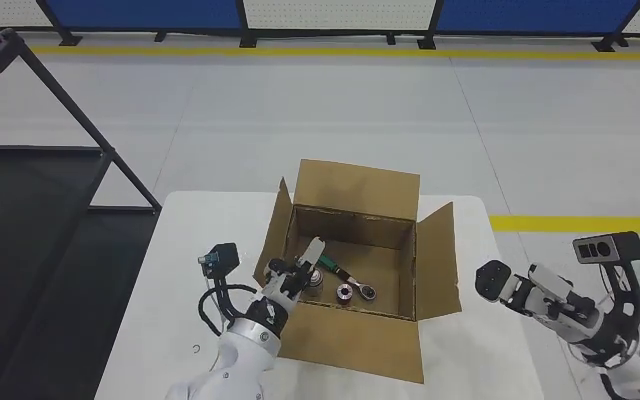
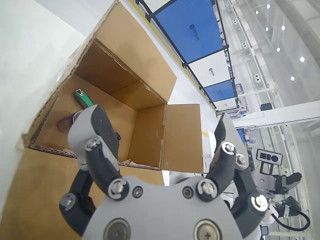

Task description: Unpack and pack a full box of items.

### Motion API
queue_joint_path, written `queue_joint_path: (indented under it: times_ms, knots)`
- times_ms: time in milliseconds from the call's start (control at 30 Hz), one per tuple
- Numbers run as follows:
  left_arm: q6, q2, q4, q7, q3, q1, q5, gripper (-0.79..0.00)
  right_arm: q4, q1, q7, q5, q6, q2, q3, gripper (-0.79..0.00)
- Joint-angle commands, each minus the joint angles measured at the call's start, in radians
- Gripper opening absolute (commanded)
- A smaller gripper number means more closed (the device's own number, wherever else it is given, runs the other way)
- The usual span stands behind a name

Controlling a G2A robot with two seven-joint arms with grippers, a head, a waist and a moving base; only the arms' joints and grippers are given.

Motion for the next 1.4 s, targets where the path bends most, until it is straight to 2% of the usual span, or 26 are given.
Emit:
queue_joint_path:
  times_ms: [0, 267, 567, 800, 1000, 1367]
  knots:
    - [0.012, -0.001, 0.022, 0.024, -0.018, -0.009, -0.021, 0.0, -0.026, 0.001, -0.026, -0.015, 0.001, 0.0, -0.033, 0.0]
    - [0.055, 0.003, 0.039, 0.022, -0.073, -0.023, -0.044, 0.0, -0.107, 0.04, -0.075, -0.088, 0.011, 0.008, -0.123, 0.0]
    - [0.069, -0.001, 0.02, 0.1, -0.153, 0.02, -0.188, 0.0, -0.154, 0.145, -0.138, -0.347, 0.136, 0.023, -0.28, 0.0]
    - [0.035, 0.001, 0.017, 0.146, -0.208, 0.062, -0.277, 0.0, -0.066, 0.27, -0.144, -0.578, 0.276, 0.032, -0.431, 0.0]
    - [0.005, 0.005, 0.023, 0.155, -0.228, 0.076, -0.31, 0.0, 0.024, 0.322, -0.152, -0.715, 0.369, 0.038, -0.5, 0.0]
    - [-0.006, 0.002, 0.059, 0.25, -0.251, 0.073, -0.431, 0.0, 0.106, 0.409, -0.212, -0.8, 0.423, 0.031, -0.616, 0.0]
